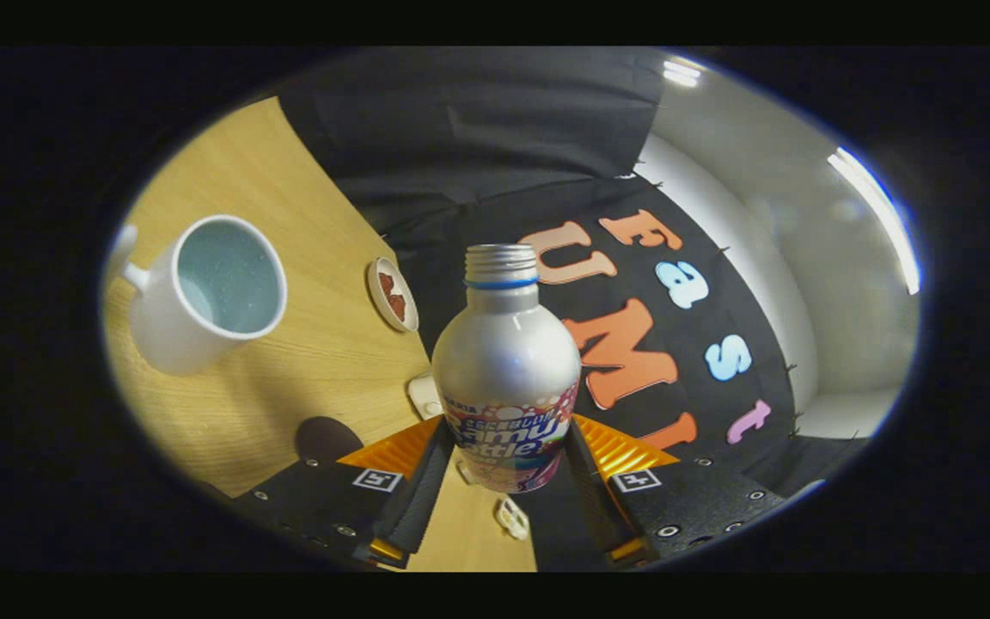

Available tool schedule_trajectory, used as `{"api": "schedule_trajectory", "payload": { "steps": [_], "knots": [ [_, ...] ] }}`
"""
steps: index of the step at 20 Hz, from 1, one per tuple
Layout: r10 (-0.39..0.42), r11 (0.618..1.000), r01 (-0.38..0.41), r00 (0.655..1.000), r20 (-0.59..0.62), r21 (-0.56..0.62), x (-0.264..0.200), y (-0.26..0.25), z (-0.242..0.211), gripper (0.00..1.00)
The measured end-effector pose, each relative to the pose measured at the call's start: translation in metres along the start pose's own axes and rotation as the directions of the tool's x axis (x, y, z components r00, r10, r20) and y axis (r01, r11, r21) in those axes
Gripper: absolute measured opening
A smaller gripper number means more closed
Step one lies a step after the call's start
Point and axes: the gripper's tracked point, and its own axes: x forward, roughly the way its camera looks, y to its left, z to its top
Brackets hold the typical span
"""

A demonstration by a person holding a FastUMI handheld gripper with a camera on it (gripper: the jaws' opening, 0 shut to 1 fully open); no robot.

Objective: Take the bottle from table, then pour the juice into the cup, finally place the bottle on the coaster

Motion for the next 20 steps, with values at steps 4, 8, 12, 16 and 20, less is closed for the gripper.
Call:
{"api": "schedule_trajectory", "payload": {
  "steps": [4, 8, 12, 16, 20],
  "knots": [
    [0.078, 0.968, -0.065, 0.996, -0.045, 0.244, 0.004, 0.005, -0.004, 0.73],
    [0.167, 0.88, -0.124, 0.984, -0.054, 0.459, 0.007, 0.013, -0.003, 0.74],
    [0.22, 0.792, -0.135, 0.973, -0.071, 0.595, 0.017, 0.02, -0.008, 0.74],
    [0.288, 0.678, -0.141, 0.954, -0.084, 0.721, 0.022, 0.035, -0.017, 0.74],
    [0.345, 0.572, -0.138, 0.935, -0.084, 0.809, 0.023, 0.046, -0.024, 0.74]
  ]
}}
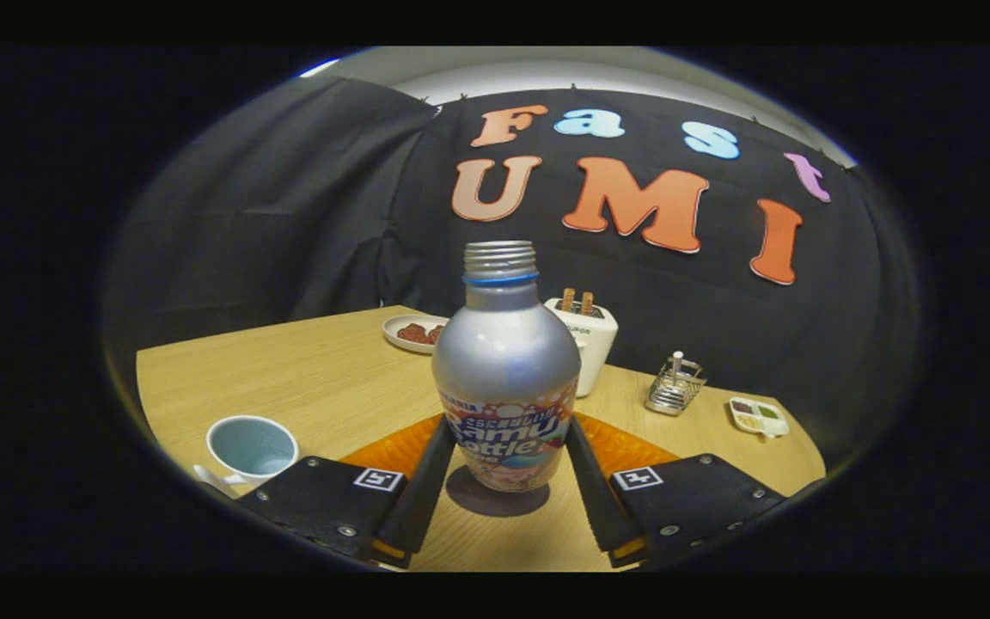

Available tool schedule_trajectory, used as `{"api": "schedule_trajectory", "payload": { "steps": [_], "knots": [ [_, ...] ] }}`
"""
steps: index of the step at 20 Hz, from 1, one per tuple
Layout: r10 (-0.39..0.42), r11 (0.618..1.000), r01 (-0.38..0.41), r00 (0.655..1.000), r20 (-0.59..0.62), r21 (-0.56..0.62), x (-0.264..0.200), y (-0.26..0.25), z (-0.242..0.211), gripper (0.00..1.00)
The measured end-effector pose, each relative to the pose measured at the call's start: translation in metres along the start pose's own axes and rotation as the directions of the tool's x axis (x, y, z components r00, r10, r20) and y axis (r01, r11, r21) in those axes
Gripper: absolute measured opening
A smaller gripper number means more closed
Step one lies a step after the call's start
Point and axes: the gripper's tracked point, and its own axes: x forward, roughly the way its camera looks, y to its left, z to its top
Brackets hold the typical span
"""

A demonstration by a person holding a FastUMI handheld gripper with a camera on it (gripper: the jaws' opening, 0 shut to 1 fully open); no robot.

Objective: Take the bottle from table, then pour the juice into the cup, finally place the bottle on the coaster

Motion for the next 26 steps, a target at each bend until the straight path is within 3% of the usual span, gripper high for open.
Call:
{"api": "schedule_trajectory", "payload": {
  "steps": [12, 20, 26],
  "knots": [
    [0.043, 0.983, -0.019, 0.991, -0.128, 0.184, 0.019, -0.001, -0.045, 0.74],
    [0.052, 0.979, -0.025, 0.99, -0.127, 0.202, 0.023, -0.001, -0.051, 0.74],
    [0.074, 0.972, -0.039, 0.987, -0.143, 0.232, 0.016, -0.004, -0.053, 0.86]
  ]
}}
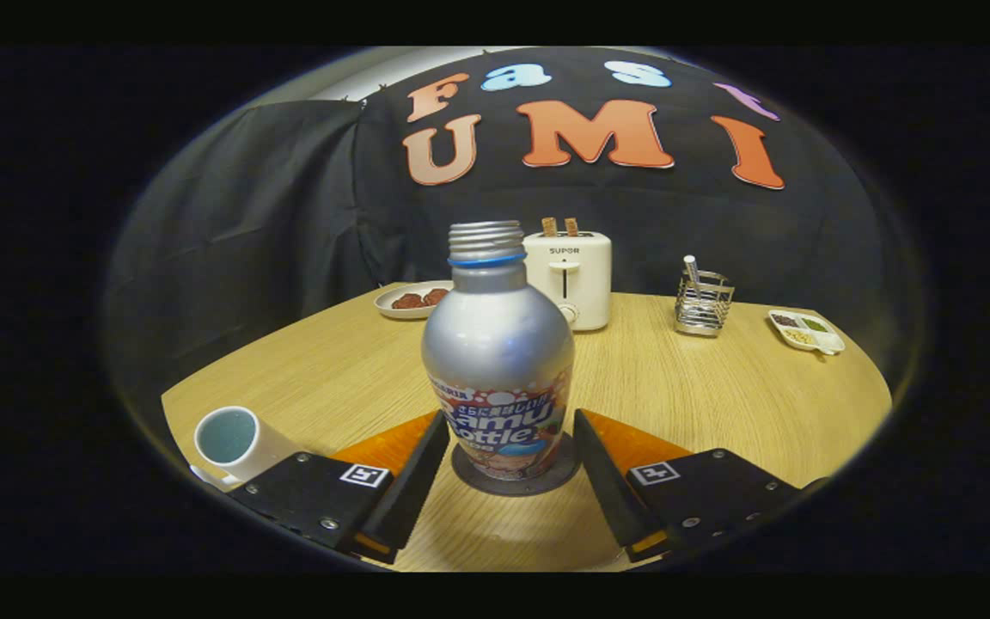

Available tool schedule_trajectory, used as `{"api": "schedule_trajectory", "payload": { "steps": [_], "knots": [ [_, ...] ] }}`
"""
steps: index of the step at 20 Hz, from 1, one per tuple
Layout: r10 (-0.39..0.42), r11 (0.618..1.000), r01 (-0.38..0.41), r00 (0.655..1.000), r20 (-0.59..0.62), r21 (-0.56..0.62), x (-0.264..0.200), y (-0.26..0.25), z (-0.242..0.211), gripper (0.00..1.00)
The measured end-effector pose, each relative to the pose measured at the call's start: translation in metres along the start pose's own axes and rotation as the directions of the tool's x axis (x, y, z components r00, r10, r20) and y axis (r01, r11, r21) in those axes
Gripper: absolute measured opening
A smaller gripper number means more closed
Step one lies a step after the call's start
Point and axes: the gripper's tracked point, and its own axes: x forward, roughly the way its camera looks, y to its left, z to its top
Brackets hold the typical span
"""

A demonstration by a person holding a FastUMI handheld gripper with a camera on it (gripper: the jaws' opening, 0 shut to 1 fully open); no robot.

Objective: Take the bottle from table, then pour the juice into the cup, finally place the bottle on the coaster

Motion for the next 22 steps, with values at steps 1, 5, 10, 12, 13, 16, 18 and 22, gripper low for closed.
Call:
{"api": "schedule_trajectory", "payload": {
  "steps": [1, 5, 10, 12, 13, 16, 18, 22],
  "knots": [
    [0.005, 1.0, -0.005, 1.0, 0.023, -0.001, -0.005, 0.0, 0.006, 0.89],
    [0.023, 1.0, -0.023, 0.993, 0.112, -0.001, -0.034, -0.003, 0.034, 0.97],
    [0.021, 0.999, -0.028, 0.968, 0.249, 0.026, -0.082, -0.019, 0.086, 0.97],
    [-0.005, 0.999, -0.007, 0.952, 0.305, 0.036, -0.102, -0.032, 0.108, 0.97],
    [-0.025, 0.999, 0.013, 0.944, 0.329, 0.04, -0.113, -0.04, 0.118, 0.97],
    [-0.081, 0.996, 0.083, 0.915, 0.394, 0.014, -0.141, -0.06, 0.14, 0.97],
    [-0.128, 0.989, 0.145, 0.897, 0.423, -0.008, -0.158, -0.073, 0.15, 0.97],
    [-0.171, 0.978, 0.209, 0.864, 0.474, -0.028, -0.188, -0.082, 0.164, 0.97]
  ]
}}
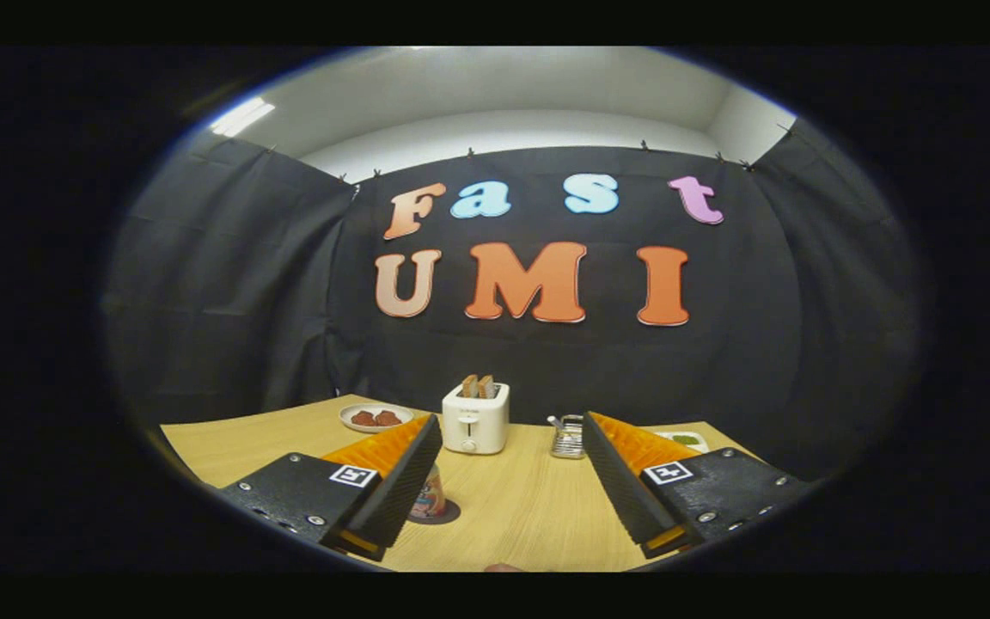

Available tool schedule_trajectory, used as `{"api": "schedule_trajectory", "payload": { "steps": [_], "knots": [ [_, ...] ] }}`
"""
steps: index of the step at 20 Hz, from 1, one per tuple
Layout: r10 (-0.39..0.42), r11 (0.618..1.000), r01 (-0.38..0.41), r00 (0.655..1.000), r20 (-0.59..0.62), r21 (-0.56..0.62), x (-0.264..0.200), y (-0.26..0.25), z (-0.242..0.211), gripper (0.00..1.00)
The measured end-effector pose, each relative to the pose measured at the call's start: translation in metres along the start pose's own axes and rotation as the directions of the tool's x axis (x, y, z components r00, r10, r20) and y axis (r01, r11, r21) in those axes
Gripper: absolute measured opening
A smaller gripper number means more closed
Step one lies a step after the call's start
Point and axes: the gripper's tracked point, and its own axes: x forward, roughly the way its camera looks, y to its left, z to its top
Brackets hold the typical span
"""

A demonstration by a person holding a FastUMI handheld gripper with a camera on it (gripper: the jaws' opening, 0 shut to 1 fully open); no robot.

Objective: Take the bottle from table, then pour the juice into the cup, finally place the bottle on the coaster

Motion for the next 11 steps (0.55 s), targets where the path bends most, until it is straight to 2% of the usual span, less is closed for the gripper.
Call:
{"api": "schedule_trajectory", "payload": {
  "steps": [6, 11],
  "knots": [
    [0.01, 0.999, -0.011, 0.999, 0.041, 0.045, -0.023, -0.008, 0.025, 0.97],
    [-0.044, 0.999, 0.043, 0.996, 0.076, 0.022, -0.033, -0.032, 0.042, 0.97]
  ]
}}
